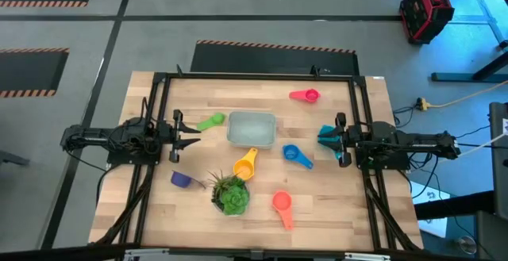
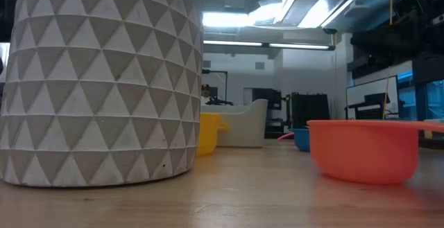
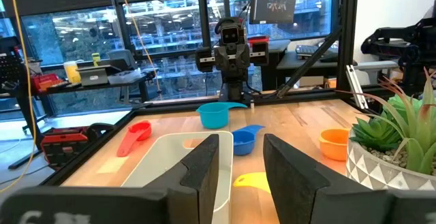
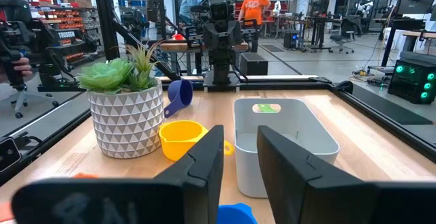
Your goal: Nest measuring cups in basket
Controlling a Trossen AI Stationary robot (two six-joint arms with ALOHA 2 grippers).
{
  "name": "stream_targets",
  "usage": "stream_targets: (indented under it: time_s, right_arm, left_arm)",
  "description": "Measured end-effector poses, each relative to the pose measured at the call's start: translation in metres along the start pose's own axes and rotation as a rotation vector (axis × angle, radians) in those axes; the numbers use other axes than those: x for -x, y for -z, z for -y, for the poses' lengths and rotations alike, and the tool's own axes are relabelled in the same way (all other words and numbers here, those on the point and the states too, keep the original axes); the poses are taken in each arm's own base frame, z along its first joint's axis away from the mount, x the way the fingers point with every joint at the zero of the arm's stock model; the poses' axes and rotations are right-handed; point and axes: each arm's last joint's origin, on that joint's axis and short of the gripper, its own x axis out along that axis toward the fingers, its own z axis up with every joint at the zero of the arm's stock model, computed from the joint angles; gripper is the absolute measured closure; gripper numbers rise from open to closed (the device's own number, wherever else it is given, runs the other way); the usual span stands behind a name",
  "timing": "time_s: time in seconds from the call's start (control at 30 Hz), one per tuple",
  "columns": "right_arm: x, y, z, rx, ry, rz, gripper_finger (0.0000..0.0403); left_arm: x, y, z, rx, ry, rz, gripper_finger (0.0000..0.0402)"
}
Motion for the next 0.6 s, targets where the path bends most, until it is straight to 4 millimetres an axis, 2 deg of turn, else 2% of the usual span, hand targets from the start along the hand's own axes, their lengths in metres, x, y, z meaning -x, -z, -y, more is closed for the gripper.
stream_targets:
  time_s: [0.33,0.6]
  right_arm:
    - [0.0000,-0.0004,0.0001,-0.048,0.002,0.005,0.0302]
    - [0.0000,-0.0004,0.0000,-0.136,-0.001,0.004,0.0220]
  left_arm:
    - [0.0000,0.0000,0.0000,0.000,0.000,0.000,0.0292]
    - [0.0000,0.0000,0.0000,0.000,0.000,0.000,0.0292]
